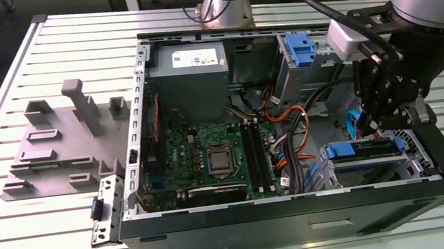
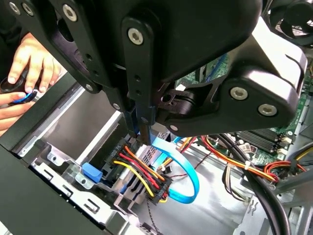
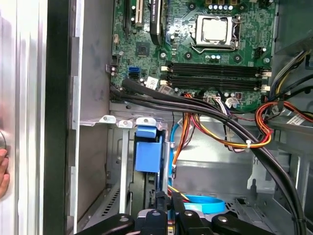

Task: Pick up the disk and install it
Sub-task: 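Insert the second disk wire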

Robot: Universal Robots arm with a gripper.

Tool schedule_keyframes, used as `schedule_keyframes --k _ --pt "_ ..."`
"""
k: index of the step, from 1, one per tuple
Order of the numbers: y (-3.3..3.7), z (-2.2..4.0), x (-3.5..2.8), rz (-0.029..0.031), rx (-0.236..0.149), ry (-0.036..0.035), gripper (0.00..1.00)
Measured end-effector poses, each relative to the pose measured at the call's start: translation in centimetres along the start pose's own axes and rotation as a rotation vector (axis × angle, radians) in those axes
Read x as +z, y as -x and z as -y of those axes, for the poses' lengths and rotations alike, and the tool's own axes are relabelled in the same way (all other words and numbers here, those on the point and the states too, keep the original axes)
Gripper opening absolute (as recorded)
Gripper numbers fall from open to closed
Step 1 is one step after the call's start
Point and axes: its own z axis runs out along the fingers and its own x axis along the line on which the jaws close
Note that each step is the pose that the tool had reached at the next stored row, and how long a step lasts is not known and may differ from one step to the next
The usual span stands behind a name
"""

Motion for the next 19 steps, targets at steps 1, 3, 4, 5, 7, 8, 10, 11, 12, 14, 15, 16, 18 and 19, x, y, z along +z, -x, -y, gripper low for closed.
schedule_keyframes --k 1,3,4,5,7,8,10,11,12,14,15,16,18,19 --pt "-0.09 -0.02 0.02 0.0002 0.0 -0.0023 0.16" --pt "-0.23 -0.1 0.05 0.0028 0.001 -0.0086 0.16" --pt "-0.27 -0.16 0.05 0.0047 0.001 -0.0128 0.16" --pt "-0.29 -0.25 0.04 0.006 0.001 -0.0183 0.16" --pt "-0.3 -0.47 0.04 0.0067 0.001 -0.0285 0.16" --pt "-0.31 -0.53 0.04 0.0067 0.001 -0.0309 0.16" --pt "-0.36 -0.6 0.03 0.0075 0.002 -0.0338 0.16" --pt "-0.39 -0.6 0.04 0.0092 0.002 -0.0343 0.16" --pt "-0.46 -0.61 0.05 0.013 0.002 -0.0348 0.16" --pt "-0.63 -0.63 0.07 0.0269 0.004 -0.0356 0.16" --pt "-0.73 -0.63 0.08 0.0335 0.004 -0.0362 0.16" --pt "-0.85 -0.64 0.09 0.0406 0.005 -0.0369 0.16" --pt "-1.19 -0.65 0.15 0.0528 0.006 -0.038 0.16" --pt "-1.42 -0.67 0.21 0.0597 0.006 -0.0383 0.16"
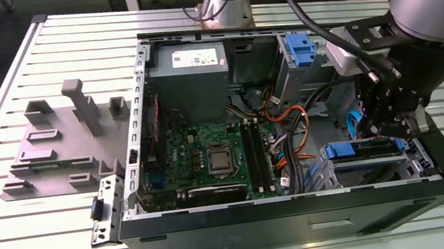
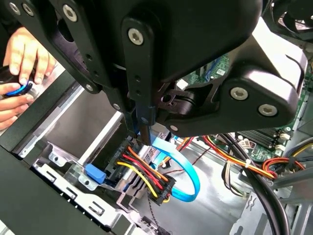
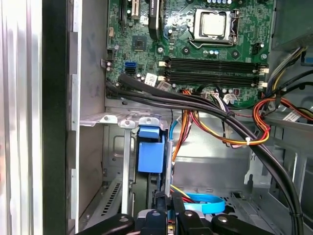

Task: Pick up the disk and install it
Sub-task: 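Insert the second disk wire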

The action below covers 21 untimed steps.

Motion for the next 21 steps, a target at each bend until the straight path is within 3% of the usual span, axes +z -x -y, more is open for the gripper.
schedule_keyframes --k 2,8,11,21 --pt "-0.36 -0.03 0.06 0.0103 0.001 -0.0005 0.16" --pt "-0.79 -0.05 0.12 0.0301 0.003 -0.0012 0.16" --pt "-1.0 -0.07 0.2 0.0327 0.004 -0.0013 0.16" --pt "-1.39 -0.1 0.34 0.0336 0.004 -0.0014 0.16"
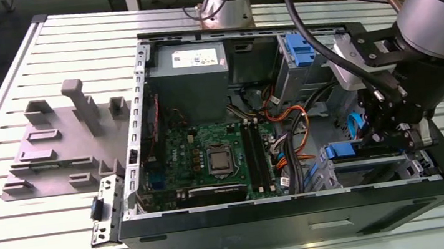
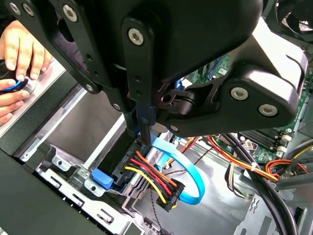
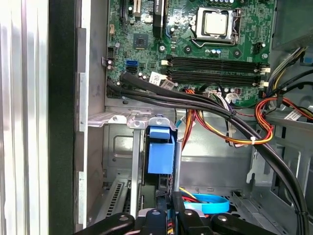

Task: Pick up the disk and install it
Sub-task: 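Insert the second disk wire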

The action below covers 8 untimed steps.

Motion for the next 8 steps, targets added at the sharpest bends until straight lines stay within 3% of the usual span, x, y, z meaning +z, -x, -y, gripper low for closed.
schedule_keyframes --k 8 --pt "-0.17 0.04 0.05 0.0013 0.0 -0.0001 0.16"
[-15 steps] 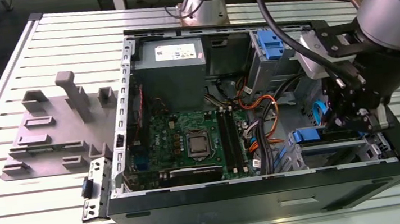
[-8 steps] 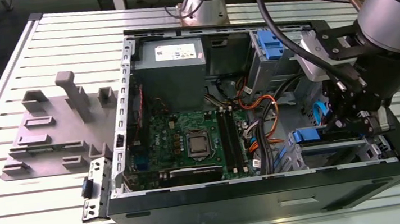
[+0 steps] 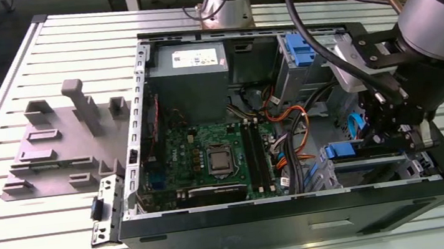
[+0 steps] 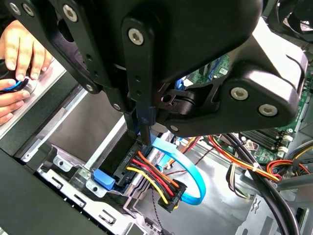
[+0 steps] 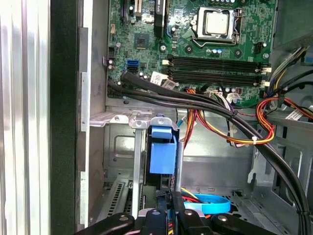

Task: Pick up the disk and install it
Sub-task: 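Insert the second disk wire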

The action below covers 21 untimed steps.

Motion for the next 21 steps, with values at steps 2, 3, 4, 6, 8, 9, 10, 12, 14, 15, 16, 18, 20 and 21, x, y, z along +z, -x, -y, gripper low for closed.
schedule_keyframes --k 2,3,4,6,8,9,10,12,14,15,16,18,20,21 --pt "-0.02 0.01 0.03 0.0004 0.0 0.0 0.16" --pt "-0.03 0.0 0.04 0.0003 0.0 0.0 0.16" --pt "-0.04 0.0 0.05 0.0004 0.0 0.0 0.16" --pt "-0.04 0.0 0.09 0.0006 0.0 0.0 0.16" --pt "-0.05 0.0 0.15 0.0013 0.0 0.0 0.16" --pt "-0.05 -0.01 0.17 0.0015 0.0 -0.0001 0.16" --pt "-0.05 -0.01 0.19 0.0018 0.0 0.0 0.16" --pt "-0.05 -0.01 0.2 0.0022 0.0 -0.0001 0.16" --pt "-0.05 -0.01 0.2 0.0024 0.0 -0.0001 0.16" --pt "-0.05 -0.01 0.21 0.0026 0.0 -0.0001 0.16" --pt "-0.05 -0.01 0.2 0.0026 0.0 -0.0001 0.16" --pt "-0.05 -0.01 0.21 0.0027 0.0 -0.0001 0.16" --pt "-0.05 -0.01 0.21 0.0028 0.0 -0.0001 0.16" --pt "-0.05 -0.01 0.21 0.0031 0.0 -0.0001 0.16"
